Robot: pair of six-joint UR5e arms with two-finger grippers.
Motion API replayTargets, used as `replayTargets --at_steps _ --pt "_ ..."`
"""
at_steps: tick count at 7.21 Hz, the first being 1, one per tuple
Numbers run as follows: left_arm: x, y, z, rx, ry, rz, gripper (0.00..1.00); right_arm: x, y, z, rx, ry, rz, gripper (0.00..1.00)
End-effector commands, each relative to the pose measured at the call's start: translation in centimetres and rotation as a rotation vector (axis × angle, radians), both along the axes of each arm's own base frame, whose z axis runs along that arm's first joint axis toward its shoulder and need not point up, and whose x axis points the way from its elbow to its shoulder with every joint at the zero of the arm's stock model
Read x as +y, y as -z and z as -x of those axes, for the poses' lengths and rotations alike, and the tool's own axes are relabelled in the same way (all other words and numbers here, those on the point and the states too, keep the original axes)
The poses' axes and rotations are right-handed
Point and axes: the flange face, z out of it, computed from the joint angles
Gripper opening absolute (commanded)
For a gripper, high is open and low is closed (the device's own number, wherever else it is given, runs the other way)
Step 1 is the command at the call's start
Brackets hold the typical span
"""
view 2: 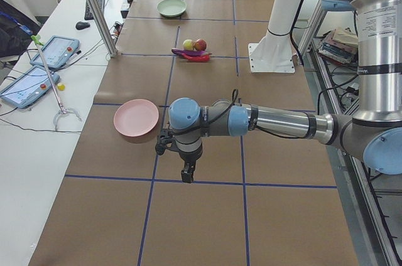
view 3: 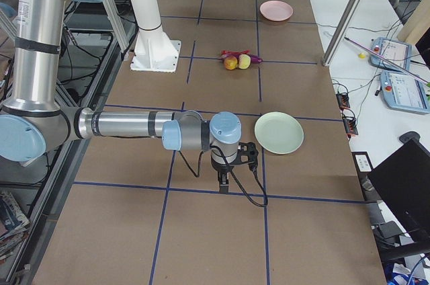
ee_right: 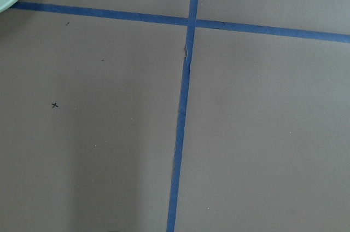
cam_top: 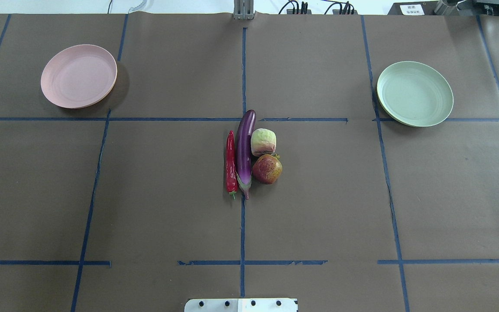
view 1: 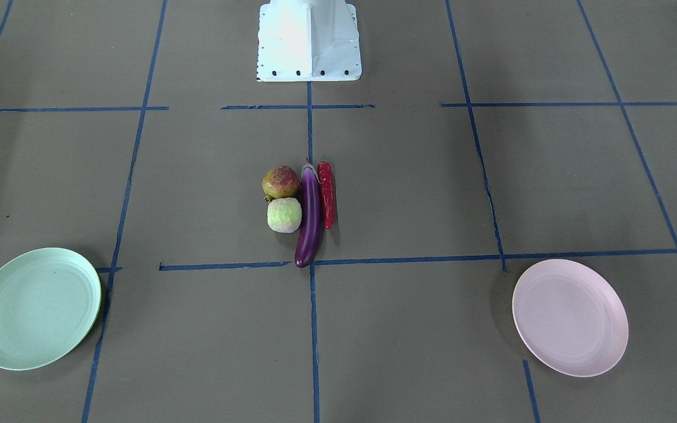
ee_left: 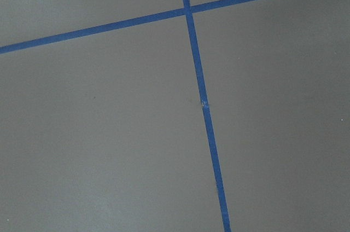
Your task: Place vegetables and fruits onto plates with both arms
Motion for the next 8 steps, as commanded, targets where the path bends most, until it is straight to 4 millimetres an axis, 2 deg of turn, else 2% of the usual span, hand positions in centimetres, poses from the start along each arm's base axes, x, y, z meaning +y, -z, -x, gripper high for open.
replayTargets --at_steps 1,2,3,4,5,6,7,8 --pt "0.0 0.0 0.0 -0.003 -0.001 -0.003 1.0 -0.5 0.5 0.7 -0.008 0.016 -0.013 1.0" --pt "0.0 -0.1 -0.1 -0.003 -0.003 0.001 1.0 -1.1 1.5 1.7 -0.011 0.04 -0.059 1.0" --pt "0.0 -0.1 -0.1 -0.002 -0.003 -0.001 1.0 -1.8 2.6 3.7 -0.02 0.066 -0.14 1.0" --pt "0.0 -0.2 -0.1 0.0 -0.003 0.001 1.0 -3.8 5.1 6.2 -0.04 0.061 -0.19 0.99" --pt "0.0 -0.2 -0.2 0.003 -0.003 0.002 1.0 -6.2 8.8 9.3 -0.07 0.082 -0.272 0.99" --pt "0.0 -0.2 -0.2 0.003 -0.004 0.002 1.0 -8.6 12.9 13.7 -0.101 0.147 -0.371 0.99" --pt "-0.1 -0.2 -0.3 0.006 -0.005 0.002 1.0 -10.8 17.7 17.8 -0.14 0.156 -0.394 0.99" --pt "-0.1 -0.2 -0.3 0.006 -0.005 0.0 1.0 -11.8 22.4 23.5 -0.19 0.148 -0.361 0.99"
